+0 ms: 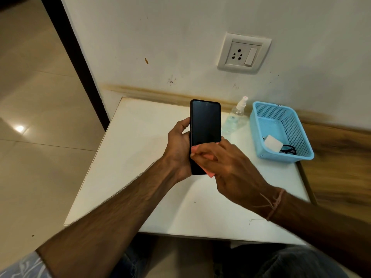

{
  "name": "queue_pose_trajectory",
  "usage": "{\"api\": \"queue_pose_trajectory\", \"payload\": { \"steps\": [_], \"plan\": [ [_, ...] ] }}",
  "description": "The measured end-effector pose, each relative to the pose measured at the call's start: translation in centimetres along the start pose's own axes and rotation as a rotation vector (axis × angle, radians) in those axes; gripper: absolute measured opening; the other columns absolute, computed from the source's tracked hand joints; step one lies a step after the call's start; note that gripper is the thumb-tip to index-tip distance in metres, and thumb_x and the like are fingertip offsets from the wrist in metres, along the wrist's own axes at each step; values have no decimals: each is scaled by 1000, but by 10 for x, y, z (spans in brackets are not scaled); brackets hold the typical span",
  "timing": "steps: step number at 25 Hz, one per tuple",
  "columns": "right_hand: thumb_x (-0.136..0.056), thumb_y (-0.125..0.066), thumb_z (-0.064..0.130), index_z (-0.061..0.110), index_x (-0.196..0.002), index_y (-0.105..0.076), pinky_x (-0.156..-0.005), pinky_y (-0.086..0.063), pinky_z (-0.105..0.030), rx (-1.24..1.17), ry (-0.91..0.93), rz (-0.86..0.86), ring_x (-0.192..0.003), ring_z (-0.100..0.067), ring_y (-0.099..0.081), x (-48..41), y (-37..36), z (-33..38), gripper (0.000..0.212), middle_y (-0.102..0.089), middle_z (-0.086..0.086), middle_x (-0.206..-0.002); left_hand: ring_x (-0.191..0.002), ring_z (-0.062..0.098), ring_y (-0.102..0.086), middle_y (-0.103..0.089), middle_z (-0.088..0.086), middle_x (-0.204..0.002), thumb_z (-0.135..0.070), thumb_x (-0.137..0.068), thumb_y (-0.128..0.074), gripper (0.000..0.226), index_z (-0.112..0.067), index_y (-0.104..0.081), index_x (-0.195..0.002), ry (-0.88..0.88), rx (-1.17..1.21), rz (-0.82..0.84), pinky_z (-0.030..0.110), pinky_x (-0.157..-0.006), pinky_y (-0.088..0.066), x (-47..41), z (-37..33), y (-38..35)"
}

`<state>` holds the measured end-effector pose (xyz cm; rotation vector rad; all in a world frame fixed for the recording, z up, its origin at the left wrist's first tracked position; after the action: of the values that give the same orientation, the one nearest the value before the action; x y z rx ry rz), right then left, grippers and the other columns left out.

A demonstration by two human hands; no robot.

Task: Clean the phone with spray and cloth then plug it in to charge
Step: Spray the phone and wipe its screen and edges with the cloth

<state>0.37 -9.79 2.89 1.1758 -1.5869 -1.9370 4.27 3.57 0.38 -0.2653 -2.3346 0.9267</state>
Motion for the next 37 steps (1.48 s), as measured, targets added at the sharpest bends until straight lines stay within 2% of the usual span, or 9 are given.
{"api": "queue_pose_trajectory", "payload": {
  "steps": [4,7,10,16,21,25,29,33,37],
  "plan": [
    [-72,-62,8,15,-126,-49,-68,-59,-39,2,29,-88,-83,-30,-68,15,-10,7,56,-69,-14,-109,-102,38,-57,-61,26,-119,-61,-92,-38,77,-3,-56,-139,-13,57,57,48,-100,-43,-1,0,-2],
    [-92,-47,11,24,-138,-37,-65,-60,-36,5,20,-206,-91,-22,-53,23,-14,13,48,-59,-10,-112,-99,40,-57,-60,27,-118,-59,-95,-35,76,-1,-56,-139,-30,87,81,50,-100,-43,-3,1,-2],
    [-72,-66,1,15,-125,-43,-65,-58,-38,-8,45,-191,-93,-20,-44,27,-11,16,60,-46,-2,-117,-98,41,-59,-61,28,-119,-60,-96,-34,76,-1,-57,-138,-26,82,92,50,-99,-45,-4,3,0],
    [-90,-26,13,19,-142,-47,-89,-44,-35,117,27,6,-107,-22,-45,43,-10,1,56,-58,-6,-130,-106,43,-55,-61,26,-120,-62,-96,-34,74,-2,-63,-129,-23,122,99,54,-110,-39,-7,2,2],
    [-81,-33,13,14,-124,-66,-77,-50,-34,158,-20,86,-97,-20,-43,52,-5,-9,54,-67,-7,-121,-108,43,-54,-60,25,-121,-62,-96,-32,75,-3,-61,-131,-7,122,119,55,-109,-38,-9,1,3],
    [-73,-77,14,13,-123,-66,-78,-53,-38,174,-164,88,-100,-21,-42,70,-9,-23,52,-66,-9,-123,-106,43,-57,-61,24,-121,-63,-96,-31,76,-3,-60,-133,-8,125,132,59,-110,-37,-9,0,5],
    [-62,-81,6,9,-119,-69,-74,-56,-42,156,-229,41,-96,-21,-41,75,-5,-17,58,-69,-12,-117,-104,43,-59,-62,25,-120,-62,-97,-31,77,-3,-58,-138,-27,119,115,59,-107,-41,-9,-1,5],
    [-83,-49,16,11,-121,-68,-80,-34,-31,202,-250,-20,-95,-20,-40,62,-1,-12,43,-68,-10,-119,-108,43,-56,-62,28,-122,-60,-98,-30,75,-2,-59,-136,-40,100,62,57,-111,-38,-7,2,3],
    [-84,-34,15,12,-125,-65,-71,-22,-29,241,-268,-31,-94,-22,-41,37,5,-17,51,-65,-6,-125,-95,37,-67,-71,20,-111,-58,-98,-37,65,-6,-73,-116,-62,55,17,46,-93,-53,-5,3,2]
  ]
}}
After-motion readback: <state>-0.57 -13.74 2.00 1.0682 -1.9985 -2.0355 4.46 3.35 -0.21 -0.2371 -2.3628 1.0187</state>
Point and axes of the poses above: each hand's wrist, its own x-axis away from the middle knuckle, its own y-axis out of the back of the hand, z = x × y, the point moved 2 cm from there along -x, towards the middle knuckle
